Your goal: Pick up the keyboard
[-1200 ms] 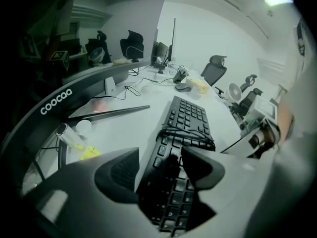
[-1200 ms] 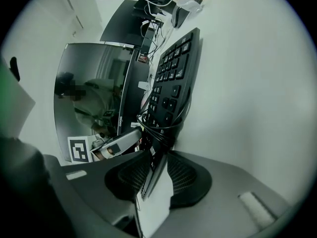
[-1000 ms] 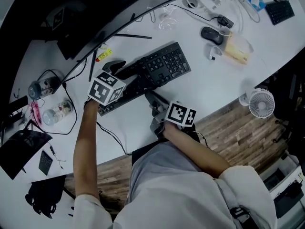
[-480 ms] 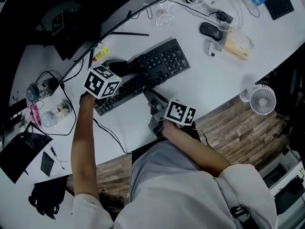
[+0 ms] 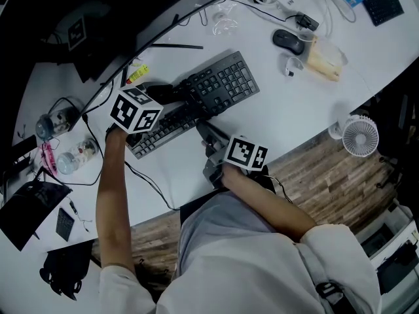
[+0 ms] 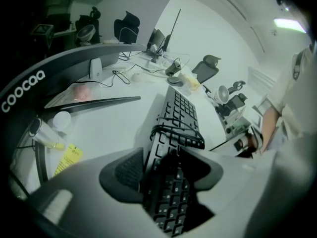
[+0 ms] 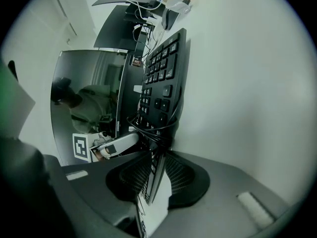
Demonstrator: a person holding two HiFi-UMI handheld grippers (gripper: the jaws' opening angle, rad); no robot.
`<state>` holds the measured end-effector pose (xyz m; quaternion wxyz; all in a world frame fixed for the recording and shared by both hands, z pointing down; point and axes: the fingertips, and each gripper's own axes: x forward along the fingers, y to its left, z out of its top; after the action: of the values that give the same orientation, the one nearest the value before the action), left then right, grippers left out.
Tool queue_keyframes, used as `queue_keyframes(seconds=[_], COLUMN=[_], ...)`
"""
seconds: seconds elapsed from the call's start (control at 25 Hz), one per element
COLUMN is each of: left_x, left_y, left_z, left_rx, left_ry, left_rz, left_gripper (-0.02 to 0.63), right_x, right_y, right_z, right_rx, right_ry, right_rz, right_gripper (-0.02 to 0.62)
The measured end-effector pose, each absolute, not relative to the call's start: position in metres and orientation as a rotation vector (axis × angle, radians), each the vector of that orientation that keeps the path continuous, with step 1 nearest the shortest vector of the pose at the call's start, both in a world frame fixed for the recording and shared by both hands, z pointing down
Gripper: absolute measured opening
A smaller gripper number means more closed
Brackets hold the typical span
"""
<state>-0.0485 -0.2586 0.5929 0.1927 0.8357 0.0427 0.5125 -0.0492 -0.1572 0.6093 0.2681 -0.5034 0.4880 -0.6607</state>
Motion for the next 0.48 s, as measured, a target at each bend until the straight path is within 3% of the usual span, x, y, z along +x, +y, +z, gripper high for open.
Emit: queue_keyframes(seconds=[0.48], left_x=[-0.051], left_y=[-0.253], left_z=[0.576], left_rx=[2.291], left_ry=[0.176], left_rz=[1.426], left_gripper=[0.0], right_x=[-0.05], right_y=[-0.158], right_z=[0.609], right_rx=[-1.354], right_ry=[1.34], right_rz=[-1.79], right_gripper=[0.089])
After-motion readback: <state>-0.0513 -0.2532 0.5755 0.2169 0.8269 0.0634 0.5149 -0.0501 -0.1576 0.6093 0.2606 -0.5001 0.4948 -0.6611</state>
